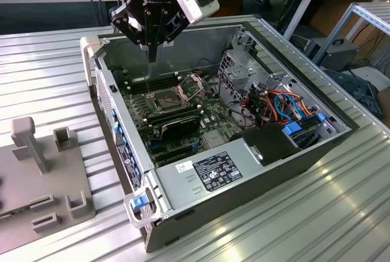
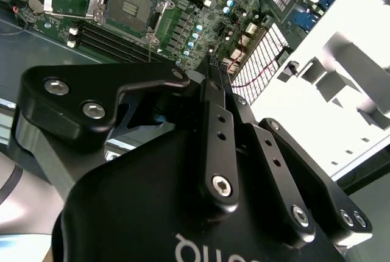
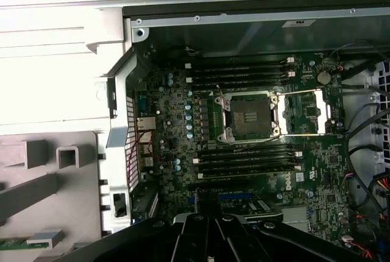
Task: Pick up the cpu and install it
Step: 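Reach for the cpu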
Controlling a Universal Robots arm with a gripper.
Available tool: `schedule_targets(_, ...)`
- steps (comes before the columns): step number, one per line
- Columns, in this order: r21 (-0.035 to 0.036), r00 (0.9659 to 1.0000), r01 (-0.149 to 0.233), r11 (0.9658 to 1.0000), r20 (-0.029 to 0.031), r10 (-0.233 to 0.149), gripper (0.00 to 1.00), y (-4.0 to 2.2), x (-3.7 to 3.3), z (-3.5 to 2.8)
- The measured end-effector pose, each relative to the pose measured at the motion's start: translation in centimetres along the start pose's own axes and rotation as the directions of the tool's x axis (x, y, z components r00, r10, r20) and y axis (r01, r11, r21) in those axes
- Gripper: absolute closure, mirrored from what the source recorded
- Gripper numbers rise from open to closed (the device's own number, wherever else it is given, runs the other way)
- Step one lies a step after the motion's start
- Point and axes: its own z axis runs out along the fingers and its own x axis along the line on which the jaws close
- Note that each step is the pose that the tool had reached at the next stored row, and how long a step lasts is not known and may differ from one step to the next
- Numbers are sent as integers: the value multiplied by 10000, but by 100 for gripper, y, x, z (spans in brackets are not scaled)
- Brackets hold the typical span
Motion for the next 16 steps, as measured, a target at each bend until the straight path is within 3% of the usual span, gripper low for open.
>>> schedule_targets(16, 0, 10000, 0, 10000, 0, 0, 89, -12, 164, -4)
